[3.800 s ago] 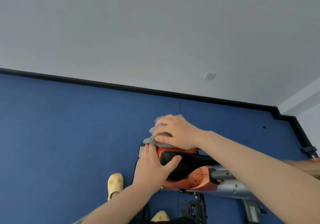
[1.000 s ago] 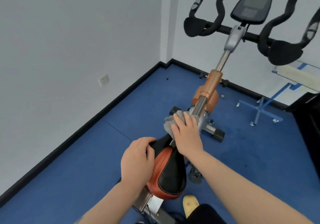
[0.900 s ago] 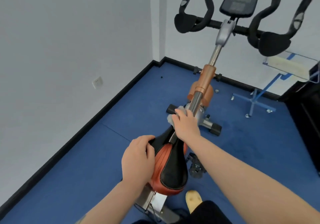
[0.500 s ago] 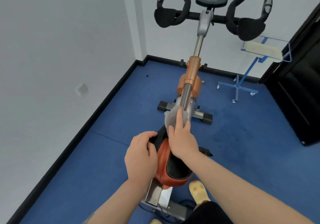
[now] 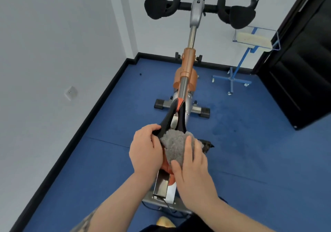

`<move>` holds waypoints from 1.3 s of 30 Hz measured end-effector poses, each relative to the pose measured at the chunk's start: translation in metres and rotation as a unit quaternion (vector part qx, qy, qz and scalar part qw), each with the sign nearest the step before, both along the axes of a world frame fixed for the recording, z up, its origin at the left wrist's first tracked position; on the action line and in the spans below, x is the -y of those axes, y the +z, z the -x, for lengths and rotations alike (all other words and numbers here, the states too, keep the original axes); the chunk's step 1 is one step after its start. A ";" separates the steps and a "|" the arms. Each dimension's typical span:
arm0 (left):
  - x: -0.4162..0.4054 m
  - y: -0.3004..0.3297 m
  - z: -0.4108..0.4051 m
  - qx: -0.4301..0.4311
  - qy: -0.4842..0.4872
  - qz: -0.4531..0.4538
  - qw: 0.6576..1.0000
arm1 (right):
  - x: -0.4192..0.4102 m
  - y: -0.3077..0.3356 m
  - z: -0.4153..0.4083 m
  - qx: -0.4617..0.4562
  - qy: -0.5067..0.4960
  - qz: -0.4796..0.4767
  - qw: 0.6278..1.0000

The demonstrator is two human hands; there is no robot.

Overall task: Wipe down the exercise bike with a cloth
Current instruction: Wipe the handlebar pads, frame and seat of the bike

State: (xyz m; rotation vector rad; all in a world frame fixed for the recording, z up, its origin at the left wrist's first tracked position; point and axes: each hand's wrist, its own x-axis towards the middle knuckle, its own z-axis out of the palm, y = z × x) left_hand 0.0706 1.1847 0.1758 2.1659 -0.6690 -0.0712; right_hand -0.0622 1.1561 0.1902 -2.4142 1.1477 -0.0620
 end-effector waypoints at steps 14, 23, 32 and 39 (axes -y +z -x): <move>0.001 -0.002 -0.001 0.002 -0.009 0.006 1.000 | 0.024 -0.011 -0.017 0.169 -0.118 -0.120 0.971; 0.001 0.000 0.000 0.008 -0.013 0.014 1.000 | 0.018 0.000 -0.025 -0.026 0.012 0.041 0.999; -0.002 0.001 0.001 0.017 -0.009 0.021 1.000 | 0.031 0.007 -0.028 0.026 -0.008 -0.042 0.999; 0.000 -0.002 0.001 0.010 -0.003 0.000 1.000 | 0.081 0.009 -0.070 0.007 -0.112 -0.137 0.984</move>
